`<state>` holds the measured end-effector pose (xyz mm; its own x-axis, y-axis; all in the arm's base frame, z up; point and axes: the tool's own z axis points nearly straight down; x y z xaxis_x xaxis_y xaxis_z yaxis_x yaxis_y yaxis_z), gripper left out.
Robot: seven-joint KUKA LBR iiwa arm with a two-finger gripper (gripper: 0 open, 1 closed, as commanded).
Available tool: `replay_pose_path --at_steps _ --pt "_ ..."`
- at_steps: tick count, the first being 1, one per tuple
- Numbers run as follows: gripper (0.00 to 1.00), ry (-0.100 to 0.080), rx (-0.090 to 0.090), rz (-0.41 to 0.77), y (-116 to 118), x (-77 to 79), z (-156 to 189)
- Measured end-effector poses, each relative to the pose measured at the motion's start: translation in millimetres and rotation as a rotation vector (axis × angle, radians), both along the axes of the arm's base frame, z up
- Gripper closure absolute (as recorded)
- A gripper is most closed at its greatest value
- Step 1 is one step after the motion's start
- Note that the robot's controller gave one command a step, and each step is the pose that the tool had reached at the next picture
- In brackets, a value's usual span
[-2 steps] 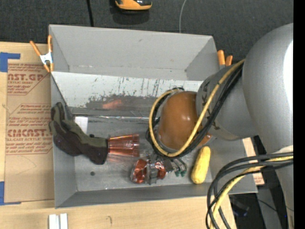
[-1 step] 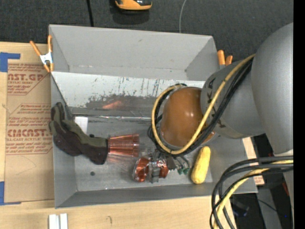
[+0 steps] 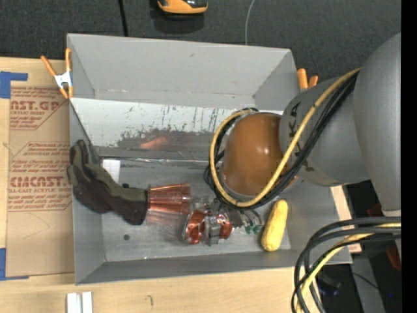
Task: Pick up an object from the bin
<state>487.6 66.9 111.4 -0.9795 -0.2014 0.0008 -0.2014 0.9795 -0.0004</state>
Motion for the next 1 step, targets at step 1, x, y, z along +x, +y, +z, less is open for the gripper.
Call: replay_pose_path --at_steps 1 --pt "1.00 0.000 0.000 0.000 0.1 -0.7 12.9"
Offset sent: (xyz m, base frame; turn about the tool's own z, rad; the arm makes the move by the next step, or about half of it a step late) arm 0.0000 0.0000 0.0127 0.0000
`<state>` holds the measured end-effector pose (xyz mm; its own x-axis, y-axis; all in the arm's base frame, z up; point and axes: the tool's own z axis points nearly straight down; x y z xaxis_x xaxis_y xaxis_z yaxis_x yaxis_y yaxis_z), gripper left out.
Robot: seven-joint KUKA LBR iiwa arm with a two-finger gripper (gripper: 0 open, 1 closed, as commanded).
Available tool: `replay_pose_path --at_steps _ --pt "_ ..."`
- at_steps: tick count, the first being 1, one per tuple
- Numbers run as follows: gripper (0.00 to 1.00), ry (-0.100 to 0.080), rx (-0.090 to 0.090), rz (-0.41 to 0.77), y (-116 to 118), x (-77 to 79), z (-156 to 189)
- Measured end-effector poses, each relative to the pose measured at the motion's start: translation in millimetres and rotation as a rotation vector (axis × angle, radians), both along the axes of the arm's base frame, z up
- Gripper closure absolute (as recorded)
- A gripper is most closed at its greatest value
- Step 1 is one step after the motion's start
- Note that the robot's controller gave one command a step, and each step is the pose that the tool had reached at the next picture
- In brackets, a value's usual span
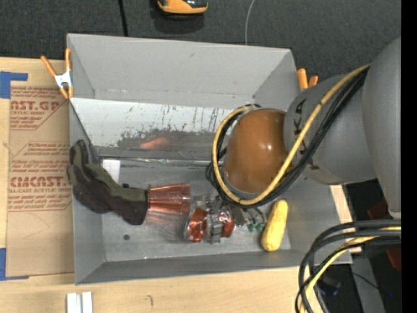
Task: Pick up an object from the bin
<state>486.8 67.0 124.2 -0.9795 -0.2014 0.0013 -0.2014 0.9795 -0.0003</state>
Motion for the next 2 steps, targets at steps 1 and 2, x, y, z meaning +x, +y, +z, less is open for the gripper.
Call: replay_pose_path --at_steps 1,2 --pt "1.00 0.001 0.000 0.000 0 -0.9 15" --pt "1.00 0.000 0.000 0.000 0 -0.7 28"
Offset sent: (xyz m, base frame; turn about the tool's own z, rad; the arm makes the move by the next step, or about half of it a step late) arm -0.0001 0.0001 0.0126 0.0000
